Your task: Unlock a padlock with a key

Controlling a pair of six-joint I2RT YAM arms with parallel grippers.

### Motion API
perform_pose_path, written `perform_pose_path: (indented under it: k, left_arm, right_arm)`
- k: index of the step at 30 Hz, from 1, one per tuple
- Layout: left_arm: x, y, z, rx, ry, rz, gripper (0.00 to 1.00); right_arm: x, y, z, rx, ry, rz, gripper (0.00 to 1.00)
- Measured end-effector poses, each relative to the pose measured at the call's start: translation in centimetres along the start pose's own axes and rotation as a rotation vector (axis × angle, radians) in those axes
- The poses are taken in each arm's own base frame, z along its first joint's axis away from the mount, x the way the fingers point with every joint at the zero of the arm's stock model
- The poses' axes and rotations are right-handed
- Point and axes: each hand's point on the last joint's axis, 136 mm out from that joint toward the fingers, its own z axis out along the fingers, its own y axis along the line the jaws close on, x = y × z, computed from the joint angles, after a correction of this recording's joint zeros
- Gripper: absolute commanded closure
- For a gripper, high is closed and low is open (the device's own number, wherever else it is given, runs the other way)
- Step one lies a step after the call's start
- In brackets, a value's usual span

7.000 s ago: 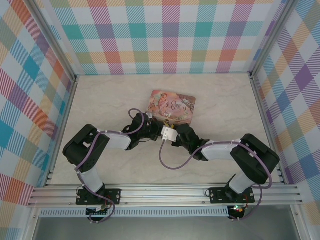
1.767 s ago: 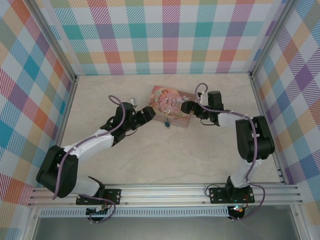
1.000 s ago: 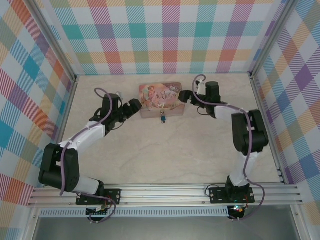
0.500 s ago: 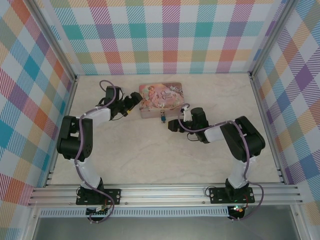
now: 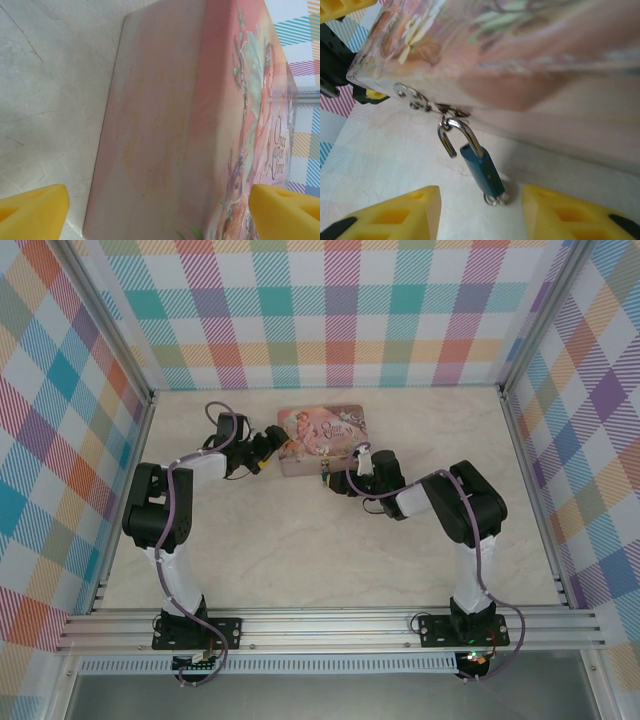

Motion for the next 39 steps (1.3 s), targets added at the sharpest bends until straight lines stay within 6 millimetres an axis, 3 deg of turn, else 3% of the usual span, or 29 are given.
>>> perform_pose_path:
  k: [19,29,39]
  left_arm:
    - [0.5,-0.3,0.3,0.002,0.011,0.003,0.08]
    - [0.3,-0.8,0.3,0.011,0.007,0.003,0.08]
    - [0.4,-0.8,0.3,0.01,0.007,-0.001,0.08]
  right_arm:
    - [-0.1,0.4,1.3,-0.021,-0.014,-0.029,0.65]
    - [-0.1,0.3,1.6,-0.008,-0.019,-0.037,0.61]
    - [-0.4,0.1,1.9,-0.014,-0.054,-0.042,0.81]
